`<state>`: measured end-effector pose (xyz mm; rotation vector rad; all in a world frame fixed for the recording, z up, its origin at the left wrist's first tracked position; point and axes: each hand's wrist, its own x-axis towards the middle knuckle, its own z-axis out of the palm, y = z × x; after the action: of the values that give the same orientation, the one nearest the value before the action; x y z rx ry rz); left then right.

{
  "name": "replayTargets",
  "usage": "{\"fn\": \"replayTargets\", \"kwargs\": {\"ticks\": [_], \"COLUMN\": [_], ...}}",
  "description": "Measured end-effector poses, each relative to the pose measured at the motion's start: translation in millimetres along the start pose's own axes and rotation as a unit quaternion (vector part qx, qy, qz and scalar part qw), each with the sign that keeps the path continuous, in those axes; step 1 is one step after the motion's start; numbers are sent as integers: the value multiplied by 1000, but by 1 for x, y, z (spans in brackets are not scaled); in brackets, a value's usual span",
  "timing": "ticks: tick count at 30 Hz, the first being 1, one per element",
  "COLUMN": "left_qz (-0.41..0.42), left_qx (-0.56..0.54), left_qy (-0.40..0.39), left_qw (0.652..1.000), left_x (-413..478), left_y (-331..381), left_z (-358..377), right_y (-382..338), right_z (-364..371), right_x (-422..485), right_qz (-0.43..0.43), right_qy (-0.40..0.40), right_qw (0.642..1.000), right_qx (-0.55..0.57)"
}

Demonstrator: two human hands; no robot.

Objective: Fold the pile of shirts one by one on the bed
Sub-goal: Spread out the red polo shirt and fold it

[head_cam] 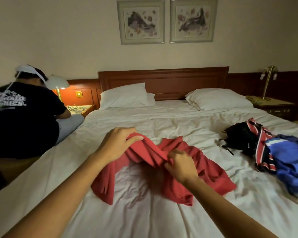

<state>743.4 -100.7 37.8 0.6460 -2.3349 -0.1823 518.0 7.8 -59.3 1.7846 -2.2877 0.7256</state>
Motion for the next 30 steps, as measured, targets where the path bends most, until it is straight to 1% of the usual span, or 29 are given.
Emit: {"fn": "replayTargets", "kwargs": {"ticks": [2,4,6,8,10,11,13,15,17,19,21,22,23,24,26,28,30], "left_qz": [-4,2,19,29,17,-11,-83,-123,-138,-135,-119,-103,-86,-73,-75,-115,-158], "left_qx": [19,62,110,156,174,153,40,-77,-140,-166,-169,-159,-138,-109,-51,-43,-59], "left_qy": [-1,-4,-37,-67,-59,-50,-22,9,39,87,145,154,142,113,40,-36,-105], "left_qw": [1000,998,993,985,983,987,996,989,980,973,968,970,976,985,995,992,980], "left_x": [-7,-15,-21,-24,-23,-22,-20,-19,-12,-2,10,15,19,22,25,27,31], "left_y": [-10,-25,-33,-39,-48,-54,-59,-55,-43,-28,-14,-9,-6,-6,-12,-25,-45], "left_z": [-7,-18,-26,-28,-29,-31,-37,-44,-53,-69,-90,-100,-108,-113,-114,-104,-83], "right_y": [19,41,60,73,84,89,95,95,90,83,81,80,79,77,78,85,95], "right_z": [-2,-15,-37,-65,-99,-117,-149,-178,-206,-234,-259,-269,-276,-280,-275,-255,-226], "right_x": [0,3,9,17,19,18,12,7,4,5,8,9,11,14,22,39,64], "right_qz": [10,31,48,21,-45,-78,-95,-97,-106,-96,-65,-47,-31,-15,16,49,83], "right_qy": [30,34,35,24,-6,-22,-32,1,37,42,14,-11,-41,-75,-145,-185,-210], "right_qw": [999,999,998,999,999,996,992,985,973,961,956,957,961,963,959,955,958], "right_qx": [8,-16,-34,-36,1,24,76,140,202,254,285,285,274,258,244,228,176]}}
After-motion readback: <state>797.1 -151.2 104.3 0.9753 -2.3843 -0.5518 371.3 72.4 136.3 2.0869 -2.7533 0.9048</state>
